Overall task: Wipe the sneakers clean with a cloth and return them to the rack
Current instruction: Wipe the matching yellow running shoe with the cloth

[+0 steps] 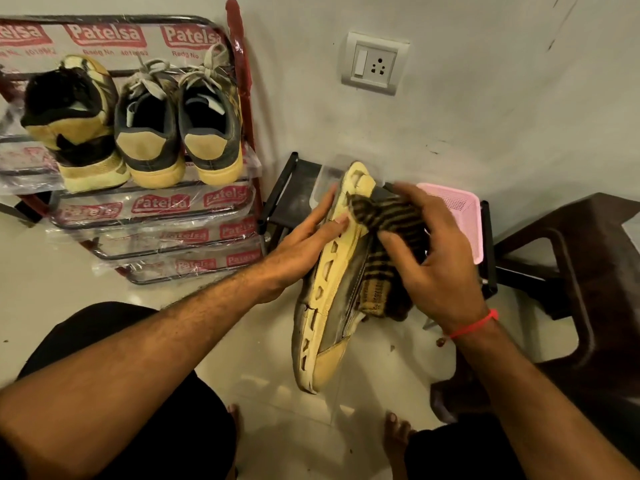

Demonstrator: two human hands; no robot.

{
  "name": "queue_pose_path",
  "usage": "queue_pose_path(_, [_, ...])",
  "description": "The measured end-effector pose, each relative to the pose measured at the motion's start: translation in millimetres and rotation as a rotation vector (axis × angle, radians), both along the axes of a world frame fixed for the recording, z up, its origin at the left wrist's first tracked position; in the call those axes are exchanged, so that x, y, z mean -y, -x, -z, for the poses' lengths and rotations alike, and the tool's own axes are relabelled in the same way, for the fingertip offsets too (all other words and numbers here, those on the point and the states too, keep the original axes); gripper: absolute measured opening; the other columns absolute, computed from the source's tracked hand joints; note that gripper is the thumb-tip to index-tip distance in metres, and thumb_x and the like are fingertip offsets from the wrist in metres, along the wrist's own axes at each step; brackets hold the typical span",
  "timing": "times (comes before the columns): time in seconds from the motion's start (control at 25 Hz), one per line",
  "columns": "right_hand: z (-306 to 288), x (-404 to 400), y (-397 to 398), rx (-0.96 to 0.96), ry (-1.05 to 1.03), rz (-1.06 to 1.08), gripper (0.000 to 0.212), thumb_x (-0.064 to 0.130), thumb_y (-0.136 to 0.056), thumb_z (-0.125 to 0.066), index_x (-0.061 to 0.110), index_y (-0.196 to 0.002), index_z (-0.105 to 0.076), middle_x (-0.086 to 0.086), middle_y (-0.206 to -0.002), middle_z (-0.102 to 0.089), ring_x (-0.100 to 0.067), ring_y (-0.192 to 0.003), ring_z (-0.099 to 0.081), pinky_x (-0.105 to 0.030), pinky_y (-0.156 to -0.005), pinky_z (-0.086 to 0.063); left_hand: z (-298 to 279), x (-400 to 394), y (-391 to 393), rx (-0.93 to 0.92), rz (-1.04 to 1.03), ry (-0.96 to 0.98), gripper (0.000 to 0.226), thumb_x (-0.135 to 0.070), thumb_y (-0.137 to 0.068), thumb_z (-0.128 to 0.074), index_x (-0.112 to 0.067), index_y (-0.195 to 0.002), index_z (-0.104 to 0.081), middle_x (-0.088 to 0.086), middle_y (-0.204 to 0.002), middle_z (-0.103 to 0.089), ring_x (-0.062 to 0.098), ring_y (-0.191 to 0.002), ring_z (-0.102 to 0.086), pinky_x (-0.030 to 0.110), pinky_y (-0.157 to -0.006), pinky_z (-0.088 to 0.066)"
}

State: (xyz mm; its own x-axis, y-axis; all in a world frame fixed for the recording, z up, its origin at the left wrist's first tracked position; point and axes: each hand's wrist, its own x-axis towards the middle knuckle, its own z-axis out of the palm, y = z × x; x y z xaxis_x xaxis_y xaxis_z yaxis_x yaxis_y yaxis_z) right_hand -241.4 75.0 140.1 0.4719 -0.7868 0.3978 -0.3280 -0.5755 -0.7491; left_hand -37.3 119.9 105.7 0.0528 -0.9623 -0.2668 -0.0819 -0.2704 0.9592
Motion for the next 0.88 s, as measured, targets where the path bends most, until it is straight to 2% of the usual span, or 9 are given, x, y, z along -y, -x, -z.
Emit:
queue_pose_path(0.08, [7.9, 7.1, 2.5, -0.221, 0.265, -0.016, 0.040, 0.017, -0.096, -0.060, 0.014, -0.137, -0.056, -0.005, -0.134, -0.058, -0.017, -0.124, -0.054, -0.042, -0.102, -0.051, 1.2, 0.6, 2.6, 0.011, 0.037, 0.002, 0.049, -0.062, -0.098, -0.048, -0.084, -0.131, -0.018, -0.015, -0.141, -0.043, 0.008, -0.121, -0.053, 0.047, -0.108, -0.047])
queue_pose_path(0.2, [17.2, -2.1, -3.4, -0.288, 0.269, -0.124, 0.036, 0.019, -0.098, -0.052, 0.011, -0.131, -0.063, -0.009, -0.135, -0.056, -0.023, -0.123, -0.055, -0.044, -0.097, -0.054, 0.9, 2.3, -1.3, 0.034, -0.023, 0.021, 0.052, -0.049, -0.104, -0.047, -0.069, -0.146, -0.023, -0.012, -0.143, -0.051, 0.007, -0.109, -0.062, 0.036, -0.094, -0.054])
queue_pose_path(0.32, [26.4, -41.7, -24.3, -0.338, 0.336, -0.387, 0.034, 0.021, -0.097, -0.052, 0.010, -0.126, -0.067, -0.011, -0.132, -0.058, -0.024, -0.121, -0.057, -0.041, -0.097, -0.055, -3.5, 5.9, -17.0, -0.010, -0.156, 0.017, 0.051, -0.049, -0.102, -0.053, -0.061, -0.147, -0.035, -0.011, -0.122, -0.068, 0.000, -0.087, -0.071, 0.025, -0.074, -0.057])
queue_pose_path(0.4, [25.8, -47.3, -26.2, -0.380, 0.412, -0.496, 0.033, 0.019, -0.096, -0.054, 0.011, -0.126, -0.067, -0.014, -0.133, -0.058, -0.028, -0.122, -0.057, -0.042, -0.097, -0.055, -1.0, 5.6, -25.9, -0.013, -0.135, -0.003, 0.050, -0.057, -0.097, -0.056, -0.062, -0.144, -0.041, -0.003, -0.116, -0.073, 0.010, -0.092, -0.071, 0.036, -0.083, -0.058])
queue_pose_path(0.48, [20.1, -25.7, -16.9, -0.381, 0.436, -0.357, 0.035, 0.019, -0.094, -0.055, 0.010, -0.125, -0.067, -0.017, -0.133, -0.058, -0.033, -0.121, -0.057, -0.047, -0.095, -0.056, 2.7, 4.5, -24.6, 0.010, -0.009, -0.048, 0.058, -0.066, -0.087, -0.056, -0.063, -0.142, -0.041, 0.002, -0.124, -0.069, 0.021, -0.108, -0.068, 0.050, -0.096, -0.055])
queue_pose_path(0.6, [7.3, 15.1, 3.0, -0.314, 0.312, -0.006, 0.031, 0.013, -0.093, -0.056, 0.006, -0.119, -0.071, -0.016, -0.127, -0.060, -0.030, -0.114, -0.060, -0.049, -0.092, -0.055, 3.7, 5.6, -14.5, 0.037, 0.110, -0.076, 0.061, -0.067, -0.082, -0.055, -0.067, -0.141, -0.037, -0.006, -0.124, -0.066, 0.017, -0.108, -0.067, 0.041, -0.093, -0.054])
queue_pose_path(0.68, [9.0, 7.5, 1.8, -0.304, 0.285, 0.008, 0.029, 0.012, -0.092, -0.056, 0.006, -0.117, -0.071, -0.014, -0.124, -0.061, -0.027, -0.110, -0.060, -0.047, -0.091, -0.055, 1.3, 8.1, -12.5, 0.028, 0.108, -0.068, 0.053, -0.067, -0.088, -0.059, -0.070, -0.137, -0.040, -0.010, -0.125, -0.065, 0.015, -0.110, -0.067, 0.038, -0.095, -0.054])
queue_pose_path(0.76, [15.0, -30.0, -16.8, -0.315, 0.334, -0.224, 0.029, 0.015, -0.092, -0.056, 0.007, -0.117, -0.070, -0.014, -0.125, -0.061, -0.027, -0.111, -0.060, -0.046, -0.091, -0.056, -1.0, 7.4, -15.8, 0.007, 0.064, -0.078, 0.041, -0.059, -0.093, -0.058, -0.071, -0.130, -0.045, -0.010, -0.121, -0.066, 0.015, -0.107, -0.068, 0.036, -0.091, -0.054])
queue_pose_path(0.88, [20.6, -76.4, -35.8, -0.377, 0.418, -0.583, 0.029, 0.015, -0.092, -0.061, 0.008, -0.120, -0.067, -0.015, -0.129, -0.060, -0.030, -0.110, -0.061, -0.045, -0.088, -0.057, 2.5, 6.4, -23.6, -0.032, 0.074, -0.098, 0.032, -0.059, -0.089, -0.064, -0.072, -0.117, -0.055, 0.003, -0.117, -0.073, 0.018, -0.095, -0.069, 0.034, -0.083, -0.054])
